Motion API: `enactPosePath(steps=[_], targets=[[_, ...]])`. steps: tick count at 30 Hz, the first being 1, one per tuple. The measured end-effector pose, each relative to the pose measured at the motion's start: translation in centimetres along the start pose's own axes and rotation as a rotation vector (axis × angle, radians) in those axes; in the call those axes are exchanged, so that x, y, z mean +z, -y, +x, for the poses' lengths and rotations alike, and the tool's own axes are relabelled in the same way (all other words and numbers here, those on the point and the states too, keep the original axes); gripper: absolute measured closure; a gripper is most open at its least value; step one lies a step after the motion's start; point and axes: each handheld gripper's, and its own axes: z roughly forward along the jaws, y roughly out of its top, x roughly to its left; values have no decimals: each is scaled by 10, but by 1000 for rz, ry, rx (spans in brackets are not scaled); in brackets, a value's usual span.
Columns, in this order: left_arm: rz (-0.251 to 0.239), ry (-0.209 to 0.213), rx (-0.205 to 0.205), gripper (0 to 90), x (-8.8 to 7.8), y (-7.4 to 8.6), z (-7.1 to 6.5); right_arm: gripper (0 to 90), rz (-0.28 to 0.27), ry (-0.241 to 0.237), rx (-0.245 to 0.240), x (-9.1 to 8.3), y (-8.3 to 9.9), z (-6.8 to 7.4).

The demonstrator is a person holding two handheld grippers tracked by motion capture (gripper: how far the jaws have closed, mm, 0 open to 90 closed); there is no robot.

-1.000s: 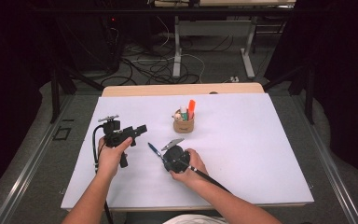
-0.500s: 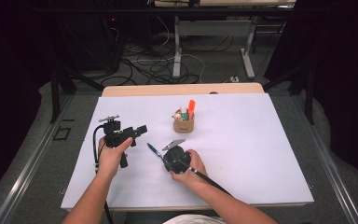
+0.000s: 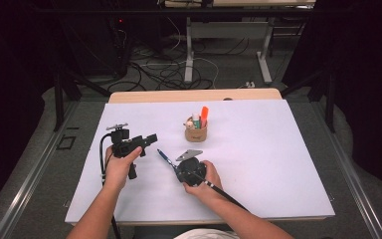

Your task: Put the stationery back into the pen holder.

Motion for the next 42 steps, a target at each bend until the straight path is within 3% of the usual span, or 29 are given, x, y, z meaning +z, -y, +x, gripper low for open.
enactPosePath(steps=[1,6,18,26,28,30,31,35,42], targets=[[-5,-5,-3,261,0,0,0,755,-24,9,-18,-1,0,-1],[-1,0,-11,263,0,0,-1,755,-62,19,-2,-4,0,0],[48,63,-114,360,2,3,-5,755,-155,32,17,-15,-3,-5],[67,107,-139,425,1,2,-9,755,-180,19,32,-26,-7,-5],[61,119,-152,446,2,2,-11,755,-210,18,35,-27,-8,-4],[96,137,-167,459,1,1,-11,755,-223,12,35,-30,-10,-3],[82,141,-174,469,2,2,-11,755,-215,15,34,-31,-10,-3],[91,147,-186,493,2,2,-12,755,-251,9,29,-33,-13,0],[102,166,-213,507,3,3,-15,755,-258,0,22,-34,-15,3]])
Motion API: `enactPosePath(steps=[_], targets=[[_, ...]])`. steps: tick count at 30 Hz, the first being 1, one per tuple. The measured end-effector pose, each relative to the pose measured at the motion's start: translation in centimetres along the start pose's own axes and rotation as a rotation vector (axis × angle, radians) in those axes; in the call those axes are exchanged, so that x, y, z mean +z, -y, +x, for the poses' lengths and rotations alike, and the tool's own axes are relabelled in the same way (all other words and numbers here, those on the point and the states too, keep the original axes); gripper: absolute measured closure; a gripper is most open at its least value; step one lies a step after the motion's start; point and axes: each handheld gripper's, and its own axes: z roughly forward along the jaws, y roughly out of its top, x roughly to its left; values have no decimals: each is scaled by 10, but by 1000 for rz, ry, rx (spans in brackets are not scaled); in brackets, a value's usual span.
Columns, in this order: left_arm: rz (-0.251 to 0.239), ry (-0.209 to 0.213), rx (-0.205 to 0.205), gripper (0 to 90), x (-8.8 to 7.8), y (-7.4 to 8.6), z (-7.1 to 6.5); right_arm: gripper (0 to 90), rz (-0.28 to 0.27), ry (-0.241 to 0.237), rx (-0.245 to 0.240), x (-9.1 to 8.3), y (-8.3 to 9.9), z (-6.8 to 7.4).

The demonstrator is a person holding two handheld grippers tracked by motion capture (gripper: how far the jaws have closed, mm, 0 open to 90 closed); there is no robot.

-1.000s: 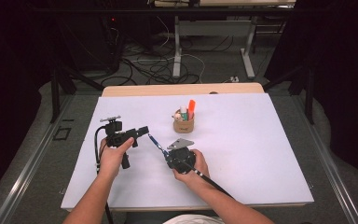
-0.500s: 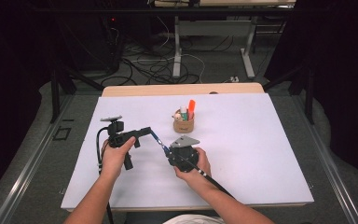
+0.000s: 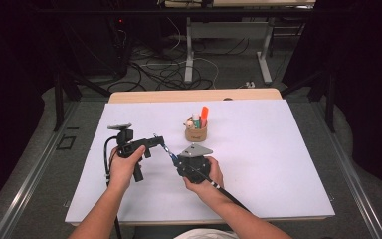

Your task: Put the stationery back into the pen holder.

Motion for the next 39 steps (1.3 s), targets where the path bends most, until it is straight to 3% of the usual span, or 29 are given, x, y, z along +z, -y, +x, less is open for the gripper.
enactPosePath(steps=[19,25,29,39], targets=[[-21,70,-54,633,-1,-1,-5,755,-53,-16,-6,-6,-4,3],[-39,67,-63,689,-1,-3,-7,754,-59,-14,-5,-8,-4,2],[-26,64,-56,719,-3,-4,-7,754,-78,-14,-5,-7,-3,2],[-12,67,-84,743,-1,-6,-6,754,-71,-12,-2,-8,-3,1]])
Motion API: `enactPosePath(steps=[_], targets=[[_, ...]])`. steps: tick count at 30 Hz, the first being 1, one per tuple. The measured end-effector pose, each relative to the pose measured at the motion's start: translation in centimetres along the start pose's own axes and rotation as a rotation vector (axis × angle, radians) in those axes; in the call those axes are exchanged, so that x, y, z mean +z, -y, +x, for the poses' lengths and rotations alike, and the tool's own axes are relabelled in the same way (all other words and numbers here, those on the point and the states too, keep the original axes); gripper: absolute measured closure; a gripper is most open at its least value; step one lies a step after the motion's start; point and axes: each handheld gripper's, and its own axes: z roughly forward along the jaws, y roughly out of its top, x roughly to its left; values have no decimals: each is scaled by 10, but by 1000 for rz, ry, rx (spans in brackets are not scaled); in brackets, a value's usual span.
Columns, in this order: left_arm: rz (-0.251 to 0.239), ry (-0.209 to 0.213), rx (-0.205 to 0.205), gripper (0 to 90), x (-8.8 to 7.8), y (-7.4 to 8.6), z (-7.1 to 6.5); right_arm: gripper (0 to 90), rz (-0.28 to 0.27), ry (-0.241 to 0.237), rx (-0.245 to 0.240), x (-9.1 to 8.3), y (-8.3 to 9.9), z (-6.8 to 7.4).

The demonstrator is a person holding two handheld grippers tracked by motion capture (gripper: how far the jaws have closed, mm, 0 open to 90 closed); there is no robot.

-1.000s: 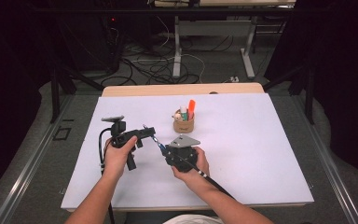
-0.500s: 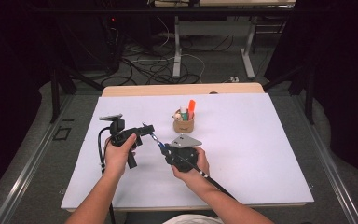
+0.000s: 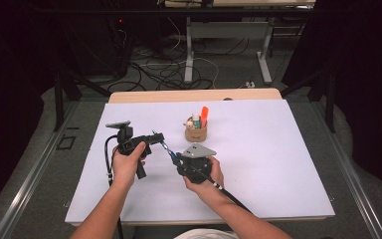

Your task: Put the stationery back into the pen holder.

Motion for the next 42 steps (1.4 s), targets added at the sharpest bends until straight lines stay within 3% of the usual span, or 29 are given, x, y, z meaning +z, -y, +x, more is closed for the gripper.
enactPosePath(steps=[1,5,18,24,26,29,31,35,36,40,42], targets=[[-16,-2,-3,746,1,1,0,754,7,1,1,0,0,0],[0,-4,2,749,0,0,-1,753,9,0,4,-1,0,0],[-15,-3,8,766,1,0,-2,752,7,-10,10,3,1,-1],[-15,24,-22,788,1,0,-2,750,30,-14,11,5,1,0],[0,34,-34,796,0,0,-2,748,15,-15,8,7,2,0],[-18,32,-36,797,1,0,-3,744,35,-17,6,6,2,0],[-7,31,-31,797,-1,-1,-4,714,32,-20,0,7,2,0],[-40,24,-15,798,-4,-2,-6,649,43,-26,-4,9,4,-1],[-56,18,-9,798,-3,-2,-6,622,70,-35,-8,8,4,-3],[-40,5,18,797,-7,-3,-5,578,59,-38,-8,10,6,-5],[-59,1,12,797,-6,-2,-6,530,76,-43,-18,11,7,-8]])
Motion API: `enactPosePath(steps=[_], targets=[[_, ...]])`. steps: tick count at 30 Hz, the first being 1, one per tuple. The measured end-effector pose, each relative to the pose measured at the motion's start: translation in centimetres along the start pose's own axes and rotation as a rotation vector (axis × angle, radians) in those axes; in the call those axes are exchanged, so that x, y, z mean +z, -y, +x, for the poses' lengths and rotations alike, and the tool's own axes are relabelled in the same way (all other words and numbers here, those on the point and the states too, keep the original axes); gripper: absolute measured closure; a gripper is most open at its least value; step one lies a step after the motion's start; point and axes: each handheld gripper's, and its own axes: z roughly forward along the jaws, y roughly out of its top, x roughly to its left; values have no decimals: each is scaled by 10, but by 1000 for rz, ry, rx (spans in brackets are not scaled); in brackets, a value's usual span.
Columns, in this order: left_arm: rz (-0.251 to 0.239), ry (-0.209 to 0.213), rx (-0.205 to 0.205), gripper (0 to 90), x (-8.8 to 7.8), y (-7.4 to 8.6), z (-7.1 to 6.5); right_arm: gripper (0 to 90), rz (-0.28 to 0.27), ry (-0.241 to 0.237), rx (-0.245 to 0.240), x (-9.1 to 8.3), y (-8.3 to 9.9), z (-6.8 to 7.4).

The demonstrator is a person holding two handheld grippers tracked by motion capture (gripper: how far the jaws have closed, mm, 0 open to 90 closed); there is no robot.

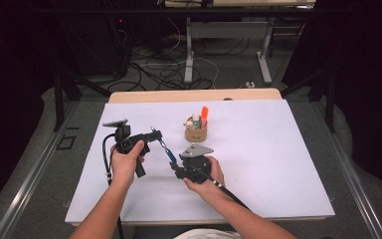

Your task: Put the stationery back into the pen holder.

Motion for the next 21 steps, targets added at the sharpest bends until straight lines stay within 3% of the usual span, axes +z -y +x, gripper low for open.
enactPosePath(steps=[9,21], targets=[[-31,-31,55,798,-4,-1,-1,417,44,-29,-12,3,3,-5],[-83,-60,137,797,-5,0,-6,325,96,-53,-119,-6,6,-10]])
